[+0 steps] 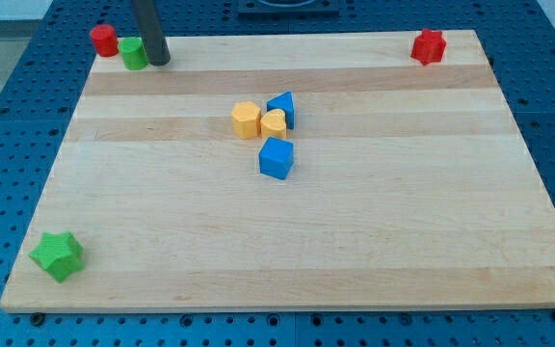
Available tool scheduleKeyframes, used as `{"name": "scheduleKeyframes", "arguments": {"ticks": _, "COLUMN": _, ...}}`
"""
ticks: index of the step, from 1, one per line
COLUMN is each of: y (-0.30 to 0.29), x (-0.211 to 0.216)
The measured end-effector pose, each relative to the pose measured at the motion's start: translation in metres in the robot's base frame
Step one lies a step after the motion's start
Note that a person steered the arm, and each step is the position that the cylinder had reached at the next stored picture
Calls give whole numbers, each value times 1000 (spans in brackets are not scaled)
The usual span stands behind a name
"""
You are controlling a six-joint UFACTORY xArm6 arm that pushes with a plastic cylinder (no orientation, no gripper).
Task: Move the hand to the right side of the green star
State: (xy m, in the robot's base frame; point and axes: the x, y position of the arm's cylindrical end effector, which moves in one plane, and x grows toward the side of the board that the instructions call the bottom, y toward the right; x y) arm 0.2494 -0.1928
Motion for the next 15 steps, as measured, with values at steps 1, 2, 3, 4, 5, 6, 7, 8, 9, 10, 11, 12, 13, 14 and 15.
{"name": "scheduleKeyframes", "arguments": {"ticks": 1, "y": 13, "x": 22}}
{"name": "scheduleKeyframes", "arguments": {"ticks": 2, "y": 15, "x": 51}}
{"name": "scheduleKeyframes", "arguments": {"ticks": 3, "y": 15, "x": 81}}
{"name": "scheduleKeyframes", "arguments": {"ticks": 4, "y": 15, "x": 111}}
{"name": "scheduleKeyframes", "arguments": {"ticks": 5, "y": 15, "x": 136}}
{"name": "scheduleKeyframes", "arguments": {"ticks": 6, "y": 15, "x": 160}}
{"name": "scheduleKeyframes", "arguments": {"ticks": 7, "y": 15, "x": 179}}
{"name": "scheduleKeyframes", "arguments": {"ticks": 8, "y": 15, "x": 194}}
{"name": "scheduleKeyframes", "arguments": {"ticks": 9, "y": 15, "x": 213}}
{"name": "scheduleKeyframes", "arguments": {"ticks": 10, "y": 15, "x": 231}}
{"name": "scheduleKeyframes", "arguments": {"ticks": 11, "y": 15, "x": 251}}
{"name": "scheduleKeyframes", "arguments": {"ticks": 12, "y": 15, "x": 271}}
{"name": "scheduleKeyframes", "arguments": {"ticks": 13, "y": 15, "x": 286}}
{"name": "scheduleKeyframes", "arguments": {"ticks": 14, "y": 15, "x": 301}}
{"name": "scheduleKeyframes", "arguments": {"ticks": 15, "y": 15, "x": 315}}
